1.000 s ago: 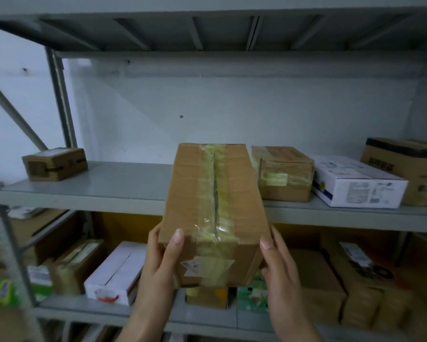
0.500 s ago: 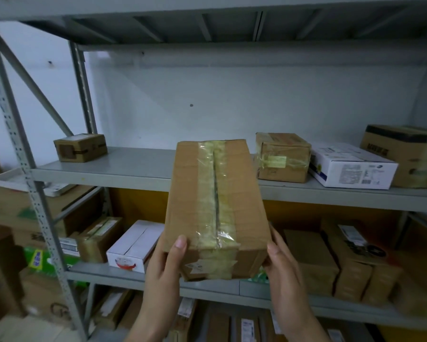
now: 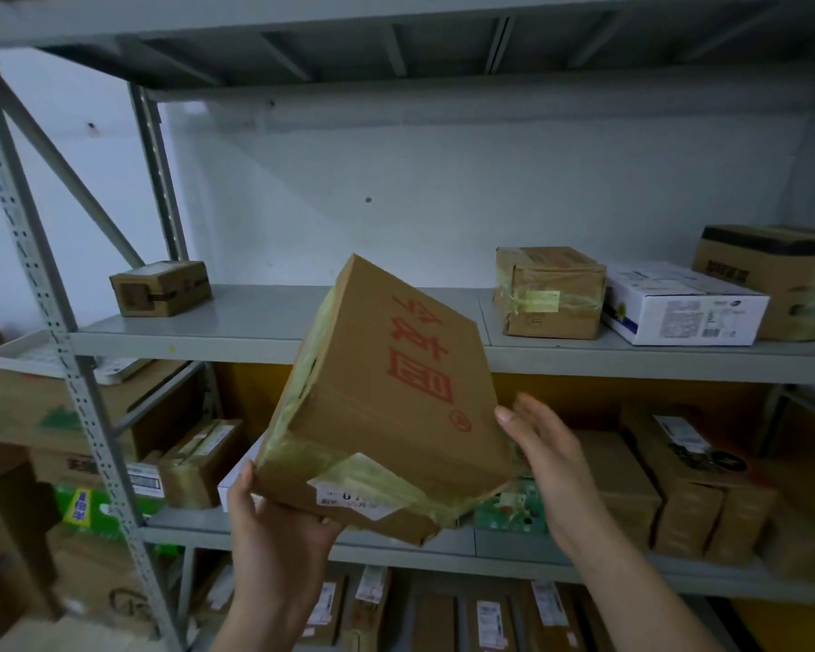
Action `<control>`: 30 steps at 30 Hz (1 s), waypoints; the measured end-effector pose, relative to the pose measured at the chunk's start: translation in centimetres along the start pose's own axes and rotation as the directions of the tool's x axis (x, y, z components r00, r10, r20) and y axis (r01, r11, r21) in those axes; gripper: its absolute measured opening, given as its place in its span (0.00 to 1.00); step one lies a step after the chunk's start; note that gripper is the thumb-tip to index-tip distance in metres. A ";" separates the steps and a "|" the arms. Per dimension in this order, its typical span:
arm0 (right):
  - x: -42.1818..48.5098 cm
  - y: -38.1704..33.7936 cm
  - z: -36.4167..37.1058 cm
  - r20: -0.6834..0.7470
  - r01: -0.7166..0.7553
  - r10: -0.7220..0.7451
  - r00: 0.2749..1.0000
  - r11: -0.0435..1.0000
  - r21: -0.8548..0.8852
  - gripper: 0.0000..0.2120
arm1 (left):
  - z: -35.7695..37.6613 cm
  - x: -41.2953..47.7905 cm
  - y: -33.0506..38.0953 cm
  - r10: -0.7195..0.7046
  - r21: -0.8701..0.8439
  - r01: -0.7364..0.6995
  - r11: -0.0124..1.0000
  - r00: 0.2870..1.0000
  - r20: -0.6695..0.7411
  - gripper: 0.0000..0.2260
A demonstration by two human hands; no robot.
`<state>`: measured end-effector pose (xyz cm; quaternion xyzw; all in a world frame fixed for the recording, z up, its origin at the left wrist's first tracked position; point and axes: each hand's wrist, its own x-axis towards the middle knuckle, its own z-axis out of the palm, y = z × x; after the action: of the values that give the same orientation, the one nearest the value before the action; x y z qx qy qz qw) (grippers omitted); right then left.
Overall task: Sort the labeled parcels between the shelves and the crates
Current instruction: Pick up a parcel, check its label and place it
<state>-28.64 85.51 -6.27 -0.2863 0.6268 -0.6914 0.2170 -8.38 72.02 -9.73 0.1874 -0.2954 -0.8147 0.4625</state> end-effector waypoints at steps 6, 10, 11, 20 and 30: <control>-0.2 0.8 2.9 0.307 -0.377 0.256 0.916 0.811 0.448 0.22 | -0.7 1.0 0.8 0.019 0.072 -0.027 0.997 0.993 0.114 0.26; 0.2 0.6 3.9 0.236 -0.315 0.220 0.947 0.788 0.529 0.23 | -1.3 2.8 2.7 0.059 0.324 -0.108 0.940 0.986 0.158 0.20; 0.3 0.5 3.9 0.210 -0.279 0.194 0.958 0.796 0.538 0.21 | -1.5 3.6 3.3 0.116 0.398 -0.161 0.903 0.984 0.135 0.18; 0.8 -1.9 5.9 -0.022 0.134 -0.132 0.991 0.980 0.148 0.29 | 2.0 4.1 7.2 0.151 0.626 -0.466 0.625 0.859 0.489 0.23; 0.4 -3.6 5.3 0.098 0.232 -0.243 0.965 0.967 0.109 0.26 | 0.4 6.0 6.1 0.105 0.506 -0.189 0.841 0.976 0.190 0.16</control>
<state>-25.17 81.78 -2.43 -0.3863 0.5409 -0.7249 0.1805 -7.67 64.50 -5.61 0.2186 -0.5535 -0.6780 0.4314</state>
